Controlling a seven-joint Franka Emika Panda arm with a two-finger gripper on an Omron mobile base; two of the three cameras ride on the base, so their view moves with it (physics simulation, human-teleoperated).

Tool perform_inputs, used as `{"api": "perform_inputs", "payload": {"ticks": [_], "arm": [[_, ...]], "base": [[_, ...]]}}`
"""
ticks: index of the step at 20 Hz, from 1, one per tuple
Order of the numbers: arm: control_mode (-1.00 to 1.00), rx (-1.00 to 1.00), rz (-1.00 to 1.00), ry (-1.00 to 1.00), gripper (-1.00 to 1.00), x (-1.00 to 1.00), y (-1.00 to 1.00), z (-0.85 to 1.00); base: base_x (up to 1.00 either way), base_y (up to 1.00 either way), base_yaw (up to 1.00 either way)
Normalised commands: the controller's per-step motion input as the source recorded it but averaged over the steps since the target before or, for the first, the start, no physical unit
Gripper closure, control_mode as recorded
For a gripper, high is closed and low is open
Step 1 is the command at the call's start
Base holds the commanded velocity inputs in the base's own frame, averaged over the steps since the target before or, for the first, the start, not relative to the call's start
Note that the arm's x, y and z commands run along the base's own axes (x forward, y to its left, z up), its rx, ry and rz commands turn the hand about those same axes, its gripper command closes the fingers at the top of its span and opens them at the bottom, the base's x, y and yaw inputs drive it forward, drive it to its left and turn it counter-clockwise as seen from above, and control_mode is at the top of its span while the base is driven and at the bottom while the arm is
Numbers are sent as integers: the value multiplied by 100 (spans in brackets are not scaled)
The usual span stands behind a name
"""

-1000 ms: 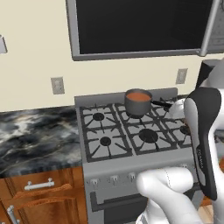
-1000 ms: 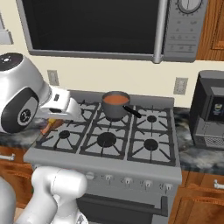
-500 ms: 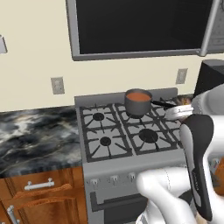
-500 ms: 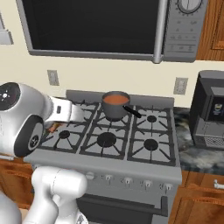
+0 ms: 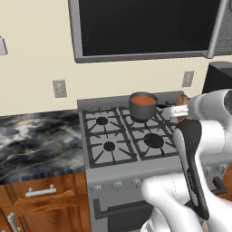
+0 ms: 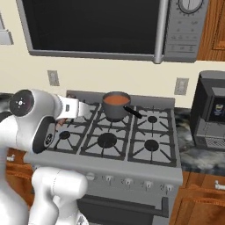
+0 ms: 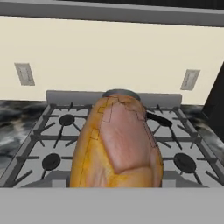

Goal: Retrieve the chicken drumstick from the fridge and place it on the saucepan with marinade on the stove.

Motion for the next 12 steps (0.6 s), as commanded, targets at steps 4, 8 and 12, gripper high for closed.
{"api": "perform_inputs", "payload": {"ticks": [4,8,12], "arm": [[-100,0,0,8,100,60,0,2],[-100,0,0,7,100,64,0,0],[-100,0,0,4,100,51,0,-13]], "base": [[0,0,0],[0,0,0],[0,0,0]]}}
